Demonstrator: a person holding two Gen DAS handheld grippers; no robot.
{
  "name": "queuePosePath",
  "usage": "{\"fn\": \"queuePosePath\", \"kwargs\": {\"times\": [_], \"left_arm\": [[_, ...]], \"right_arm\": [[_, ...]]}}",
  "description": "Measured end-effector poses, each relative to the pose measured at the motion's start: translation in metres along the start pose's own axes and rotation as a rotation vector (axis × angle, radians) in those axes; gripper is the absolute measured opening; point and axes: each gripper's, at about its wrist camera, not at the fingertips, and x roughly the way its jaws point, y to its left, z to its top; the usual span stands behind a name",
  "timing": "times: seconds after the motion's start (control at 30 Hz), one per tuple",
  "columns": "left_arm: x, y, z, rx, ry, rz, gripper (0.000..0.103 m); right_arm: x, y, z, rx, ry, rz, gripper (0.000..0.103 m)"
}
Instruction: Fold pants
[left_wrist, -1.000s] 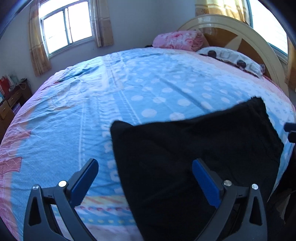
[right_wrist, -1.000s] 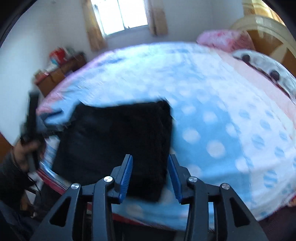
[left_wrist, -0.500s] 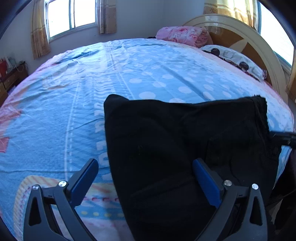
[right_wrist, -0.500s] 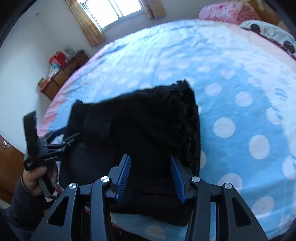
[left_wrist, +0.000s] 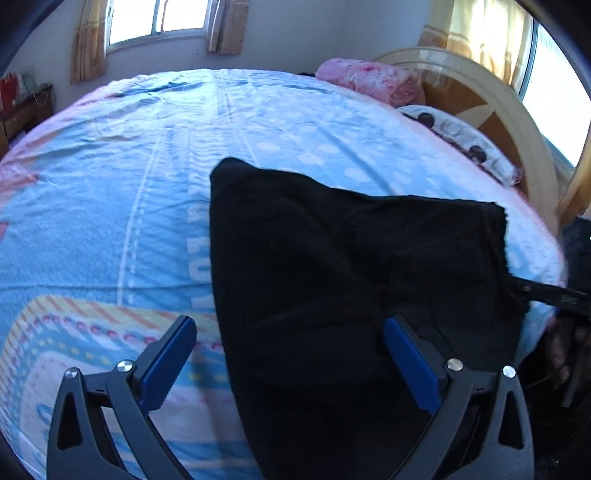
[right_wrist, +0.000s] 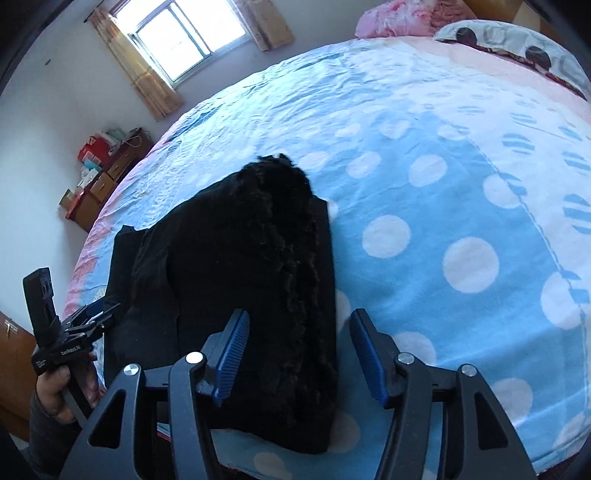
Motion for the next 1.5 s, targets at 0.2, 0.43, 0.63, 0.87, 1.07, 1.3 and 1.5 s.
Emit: {"fn": "queuePosePath", "kwargs": {"times": [0.2, 0.43, 0.63, 0.87, 1.07, 1.3, 1.5], "left_arm": [[0.009, -0.003, -0.007, 0.029, 0.003, 0.025, 0.103], [0.008, -0.009, -0.006, 0.055, -0.025, 0.014, 0.091], [-0.003, -0.009, -0.006, 0.052, -0.051, -0.038, 0.026], [-0.030, 0.009, 0.000, -0.015, -0.096, -0.109, 0.011], [-0.067, 0.046, 0.012, -0.060, -0.180, -0.073, 0.010], [-0.103, 0.122, 0.032, -0.098, -0.256, 0.083, 0.010], [-0.119, 0.189, 0.041, -0.142, -0.304, 0.231, 0.010]], "right_arm": [[0.010, 0.007, -0.002, -0.033, -0.008, -0.019, 0.059], [0.012, 0.006, -0.001, -0.021, -0.006, 0.016, 0.042], [-0.001, 0.026, -0.005, -0.082, -0.038, 0.014, 0.028], [-0.035, 0.078, 0.003, -0.233, -0.108, -0.007, 0.023], [-0.024, 0.123, 0.041, -0.347, -0.074, 0.033, 0.017], [0.039, 0.199, 0.096, -0.447, -0.009, 0.143, 0.016], [0.112, 0.279, 0.137, -0.550, 0.034, 0.212, 0.016]]}}
